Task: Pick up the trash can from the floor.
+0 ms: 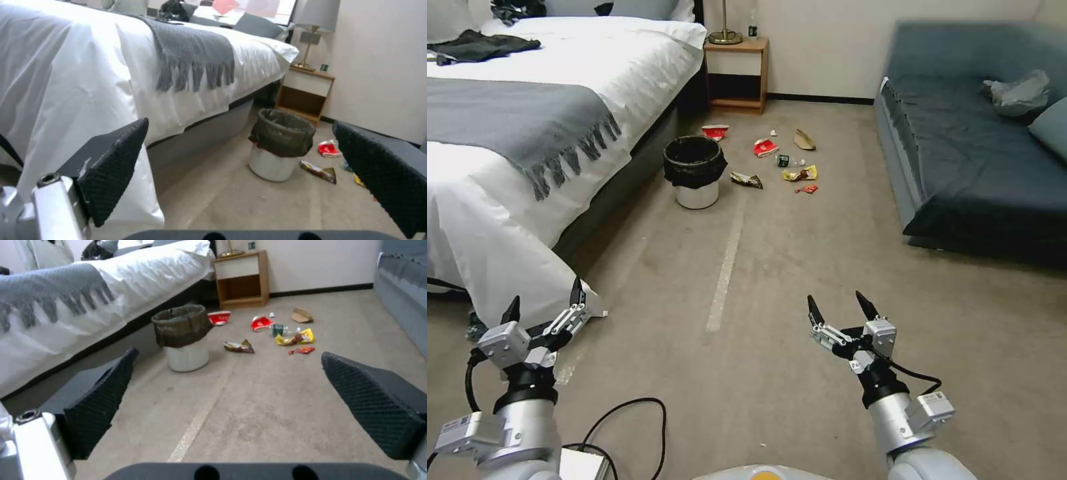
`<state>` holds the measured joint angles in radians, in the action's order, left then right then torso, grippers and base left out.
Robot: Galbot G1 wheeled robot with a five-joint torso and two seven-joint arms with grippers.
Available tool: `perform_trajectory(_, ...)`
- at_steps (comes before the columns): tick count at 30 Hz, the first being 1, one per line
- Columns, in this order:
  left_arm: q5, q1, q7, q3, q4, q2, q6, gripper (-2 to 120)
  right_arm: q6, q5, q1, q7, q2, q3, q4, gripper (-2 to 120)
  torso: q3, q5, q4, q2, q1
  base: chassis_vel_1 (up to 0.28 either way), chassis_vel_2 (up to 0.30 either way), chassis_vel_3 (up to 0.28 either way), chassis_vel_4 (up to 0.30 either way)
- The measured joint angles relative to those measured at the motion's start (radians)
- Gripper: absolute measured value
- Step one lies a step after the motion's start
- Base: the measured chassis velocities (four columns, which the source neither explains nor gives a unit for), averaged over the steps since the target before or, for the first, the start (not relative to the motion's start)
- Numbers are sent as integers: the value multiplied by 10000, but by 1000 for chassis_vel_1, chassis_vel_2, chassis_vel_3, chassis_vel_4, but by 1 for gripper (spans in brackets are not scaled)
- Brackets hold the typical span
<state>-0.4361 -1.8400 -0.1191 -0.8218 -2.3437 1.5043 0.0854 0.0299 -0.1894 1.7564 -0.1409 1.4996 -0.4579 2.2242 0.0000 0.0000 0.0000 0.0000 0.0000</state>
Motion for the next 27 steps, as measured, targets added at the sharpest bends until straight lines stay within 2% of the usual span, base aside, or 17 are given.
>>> perform_trajectory(27, -108, 1, 20, -11, 98, -25, -28, 100, 242, 100, -37, -149, 27, -62, -144, 100, 0, 0, 1, 0, 0, -79, 75, 78, -80)
